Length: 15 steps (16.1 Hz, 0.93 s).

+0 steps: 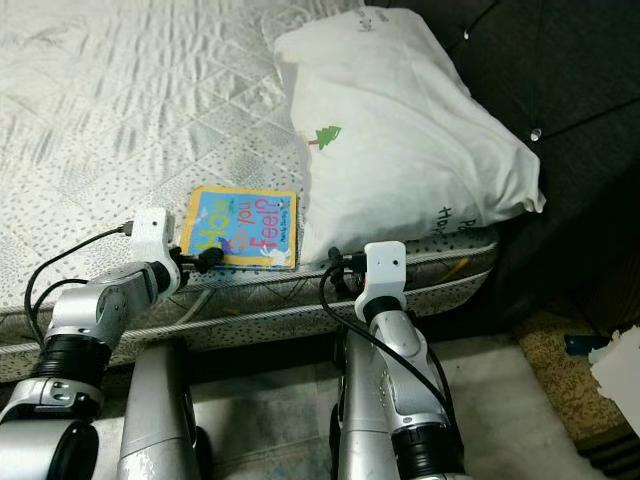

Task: Clean up the room

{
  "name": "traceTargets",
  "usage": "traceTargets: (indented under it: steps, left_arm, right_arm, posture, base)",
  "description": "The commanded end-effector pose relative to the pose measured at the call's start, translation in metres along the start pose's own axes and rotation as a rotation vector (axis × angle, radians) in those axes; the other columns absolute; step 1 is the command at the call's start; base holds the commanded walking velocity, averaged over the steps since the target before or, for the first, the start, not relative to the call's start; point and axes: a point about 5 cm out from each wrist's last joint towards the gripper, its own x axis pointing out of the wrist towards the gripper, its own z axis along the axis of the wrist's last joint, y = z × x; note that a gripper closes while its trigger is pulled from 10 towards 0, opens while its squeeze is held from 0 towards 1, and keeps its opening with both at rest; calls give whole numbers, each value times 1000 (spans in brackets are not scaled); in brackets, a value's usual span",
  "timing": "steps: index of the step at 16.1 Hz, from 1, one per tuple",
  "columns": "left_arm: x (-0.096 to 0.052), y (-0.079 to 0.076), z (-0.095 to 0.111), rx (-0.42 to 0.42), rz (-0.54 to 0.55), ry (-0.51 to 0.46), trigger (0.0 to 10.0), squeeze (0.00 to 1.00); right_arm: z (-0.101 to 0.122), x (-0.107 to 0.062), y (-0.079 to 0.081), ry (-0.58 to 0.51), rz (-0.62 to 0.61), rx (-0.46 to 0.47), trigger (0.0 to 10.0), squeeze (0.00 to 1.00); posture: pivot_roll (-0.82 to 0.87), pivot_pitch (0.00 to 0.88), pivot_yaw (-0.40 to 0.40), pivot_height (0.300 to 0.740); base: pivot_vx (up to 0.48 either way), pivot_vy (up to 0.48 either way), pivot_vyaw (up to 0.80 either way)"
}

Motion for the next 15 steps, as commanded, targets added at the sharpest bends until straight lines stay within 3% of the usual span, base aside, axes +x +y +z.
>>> traceTargets:
  steps: [1, 4, 15]
  left_arm:
    - [-1, 2, 3, 20, 10, 4, 10000, 1000]
    - [1, 4, 1, 30, 21, 8, 10000, 1000]
    - [20, -38, 1, 89, -112, 27, 10000, 1000]
  right_arm:
    - [-2, 0, -3, 4, -18, 11, 10000, 0]
    - [-3, 0, -3, 0, -23, 11, 10000, 0]
    - [-2, 1, -3, -9, -25, 8, 10000, 0]
  posture:
    - [35, 66, -23, 482]
    - [37, 60, -17, 482]
    - [24, 57, -15, 482]
  base:
    - [0, 0, 0]
    - [0, 0, 0]
    - [0, 0, 0]
